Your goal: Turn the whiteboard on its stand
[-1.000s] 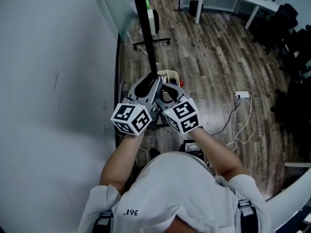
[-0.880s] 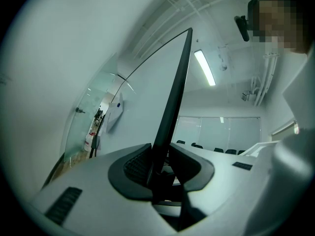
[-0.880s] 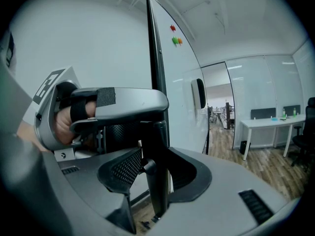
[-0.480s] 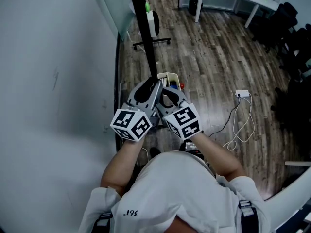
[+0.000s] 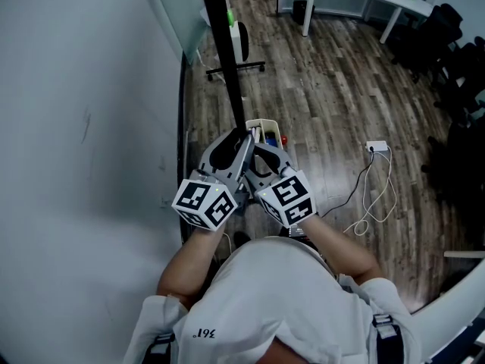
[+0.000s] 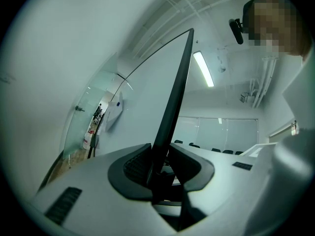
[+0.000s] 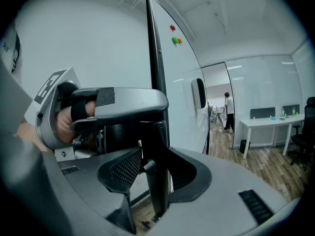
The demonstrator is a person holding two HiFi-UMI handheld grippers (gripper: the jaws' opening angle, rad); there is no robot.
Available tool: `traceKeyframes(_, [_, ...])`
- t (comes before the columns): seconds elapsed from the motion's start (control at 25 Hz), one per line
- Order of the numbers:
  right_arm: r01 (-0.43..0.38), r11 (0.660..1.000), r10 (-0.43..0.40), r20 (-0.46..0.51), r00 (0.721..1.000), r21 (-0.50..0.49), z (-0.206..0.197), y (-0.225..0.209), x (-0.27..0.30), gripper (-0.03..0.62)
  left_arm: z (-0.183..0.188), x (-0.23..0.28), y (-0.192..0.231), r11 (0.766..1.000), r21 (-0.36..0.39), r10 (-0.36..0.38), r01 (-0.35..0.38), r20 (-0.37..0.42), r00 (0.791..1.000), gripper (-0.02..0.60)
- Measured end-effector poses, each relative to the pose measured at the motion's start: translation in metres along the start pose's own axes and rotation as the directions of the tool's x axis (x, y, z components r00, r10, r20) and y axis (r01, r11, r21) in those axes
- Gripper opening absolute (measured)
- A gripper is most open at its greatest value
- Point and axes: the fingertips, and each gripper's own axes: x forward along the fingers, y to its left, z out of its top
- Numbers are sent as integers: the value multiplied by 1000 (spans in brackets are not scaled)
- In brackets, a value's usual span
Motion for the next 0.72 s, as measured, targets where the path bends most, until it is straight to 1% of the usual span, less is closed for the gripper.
traceKeyframes(0.72, [-9, 1000, 9, -17, 1000, 0, -4, 24, -21, 178, -2, -26, -18, 1000, -13, -8, 8, -9, 1000, 115])
